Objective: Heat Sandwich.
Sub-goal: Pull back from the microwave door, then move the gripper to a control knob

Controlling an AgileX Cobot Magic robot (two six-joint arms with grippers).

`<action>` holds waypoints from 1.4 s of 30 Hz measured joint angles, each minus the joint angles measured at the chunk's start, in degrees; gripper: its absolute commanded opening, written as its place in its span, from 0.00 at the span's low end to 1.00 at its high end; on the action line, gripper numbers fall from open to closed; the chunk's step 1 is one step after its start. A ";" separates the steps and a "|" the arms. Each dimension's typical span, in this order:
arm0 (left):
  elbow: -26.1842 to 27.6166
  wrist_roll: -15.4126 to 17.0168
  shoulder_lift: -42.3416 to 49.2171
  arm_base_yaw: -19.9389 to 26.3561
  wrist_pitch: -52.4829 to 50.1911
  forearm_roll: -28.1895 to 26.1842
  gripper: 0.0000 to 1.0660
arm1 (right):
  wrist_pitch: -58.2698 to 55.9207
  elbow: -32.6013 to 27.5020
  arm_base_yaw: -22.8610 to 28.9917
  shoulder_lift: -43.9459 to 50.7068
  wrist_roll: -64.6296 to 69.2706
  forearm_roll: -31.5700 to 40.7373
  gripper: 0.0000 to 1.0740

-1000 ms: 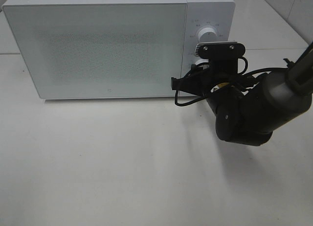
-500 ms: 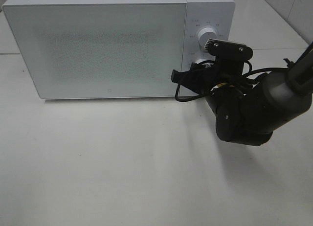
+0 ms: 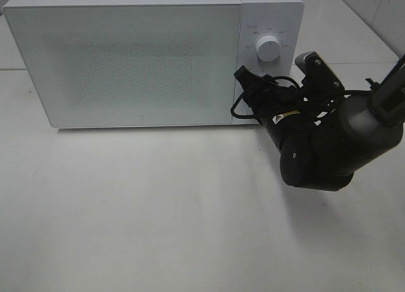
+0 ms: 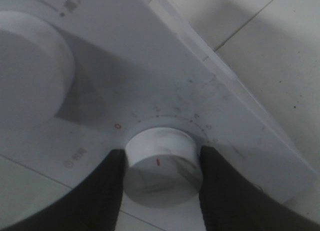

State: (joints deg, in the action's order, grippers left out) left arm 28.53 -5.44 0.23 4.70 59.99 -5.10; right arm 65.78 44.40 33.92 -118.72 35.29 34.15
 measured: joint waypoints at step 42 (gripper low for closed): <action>0.00 0.00 0.00 0.00 0.00 0.00 0.91 | 1.15 -0.11 0.40 -0.06 51.68 1.95 0.05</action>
State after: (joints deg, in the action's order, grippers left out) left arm 28.53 -5.44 0.23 4.70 59.99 -5.10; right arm 66.92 44.29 34.32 -118.77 86.97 36.10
